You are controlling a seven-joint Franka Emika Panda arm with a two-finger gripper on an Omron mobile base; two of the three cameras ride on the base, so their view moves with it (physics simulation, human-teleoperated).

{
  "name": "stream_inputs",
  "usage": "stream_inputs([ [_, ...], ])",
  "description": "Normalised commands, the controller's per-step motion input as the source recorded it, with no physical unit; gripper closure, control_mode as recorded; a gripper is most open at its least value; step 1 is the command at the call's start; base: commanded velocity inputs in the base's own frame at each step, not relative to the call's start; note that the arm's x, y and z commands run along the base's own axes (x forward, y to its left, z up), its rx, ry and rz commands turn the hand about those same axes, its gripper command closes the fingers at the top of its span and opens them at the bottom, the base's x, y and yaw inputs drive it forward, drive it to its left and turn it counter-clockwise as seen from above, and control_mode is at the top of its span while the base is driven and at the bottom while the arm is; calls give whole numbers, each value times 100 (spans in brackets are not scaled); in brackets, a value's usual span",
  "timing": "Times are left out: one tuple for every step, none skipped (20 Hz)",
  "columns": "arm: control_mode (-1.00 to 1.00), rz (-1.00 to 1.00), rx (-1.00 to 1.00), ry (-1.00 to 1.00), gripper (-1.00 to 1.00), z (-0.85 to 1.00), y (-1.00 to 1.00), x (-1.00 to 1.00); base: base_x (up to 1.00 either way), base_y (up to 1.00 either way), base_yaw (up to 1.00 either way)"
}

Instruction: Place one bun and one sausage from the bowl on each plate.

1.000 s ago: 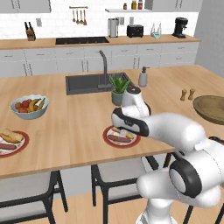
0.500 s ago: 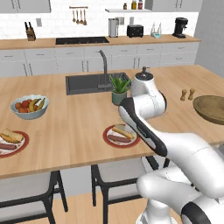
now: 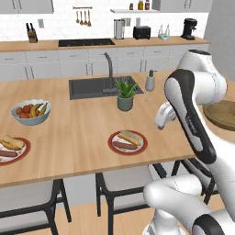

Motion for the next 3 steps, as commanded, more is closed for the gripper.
stream_inputs([
  [-100,-25,30,27,-100,100,-60,-100,0,0,0],
  [-100,-26,30,27,-100,100,-61,-100,0,0,0],
  [-100,-27,30,26,-100,99,-61,-100,0,0,0],
])
